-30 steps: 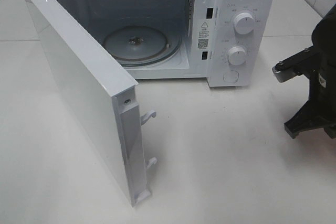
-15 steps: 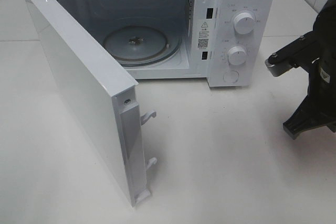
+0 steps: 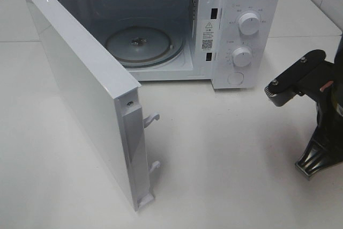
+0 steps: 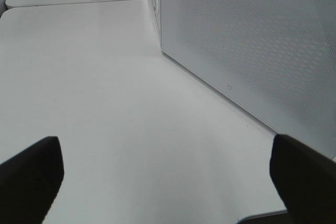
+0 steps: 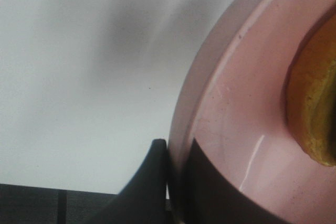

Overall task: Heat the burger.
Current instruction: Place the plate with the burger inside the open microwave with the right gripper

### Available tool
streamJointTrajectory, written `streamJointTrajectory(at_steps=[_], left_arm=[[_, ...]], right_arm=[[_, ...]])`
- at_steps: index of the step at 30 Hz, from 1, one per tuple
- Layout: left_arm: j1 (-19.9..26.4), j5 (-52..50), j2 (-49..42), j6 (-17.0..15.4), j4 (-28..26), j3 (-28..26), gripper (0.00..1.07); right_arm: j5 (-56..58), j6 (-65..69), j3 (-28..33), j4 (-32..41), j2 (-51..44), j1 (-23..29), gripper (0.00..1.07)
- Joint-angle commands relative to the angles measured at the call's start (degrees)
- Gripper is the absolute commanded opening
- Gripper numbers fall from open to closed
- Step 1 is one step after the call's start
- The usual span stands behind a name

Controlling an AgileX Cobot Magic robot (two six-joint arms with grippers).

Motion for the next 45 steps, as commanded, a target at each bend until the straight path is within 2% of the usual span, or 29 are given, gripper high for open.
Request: streamJointTrajectory(at_steps=[1, 14, 24, 41, 43, 45], left_arm=[[0.2, -0.8, -0.7, -0.2, 0.0, 0.0, 1.00], [0.2, -0.8, -0.7, -0.2, 0.0, 0.0, 1.00], [0.2, -0.8, -0.7, -0.2, 0.0, 0.0, 1.00], [0.2, -0.8, -0.7, -0.2, 0.0, 0.0, 1.00], [0.2, -0.8, -0.7, -0.2, 0.0, 0.0, 1.00], [0.2, -0.8, -0.7, -0.2, 0.0, 0.0, 1.00]], right_arm=[[2.8, 0.5, 1.0, -3.5, -1.7, 1.3, 0.00], [6.2, -0.2, 3.4, -3.0, -8.3, 1.8, 0.01], [6.1, -0.8, 8.9, -2.5, -10.2, 1.8, 0.01], [2.5, -5.8, 9.0, -2.5, -10.2, 1.9, 0.01], [2.1, -5.8, 9.0, -3.3, -10.2, 5.5, 0.01], [1.9, -5.8, 9.0, -3.6, -10.2, 6.4, 0.01]])
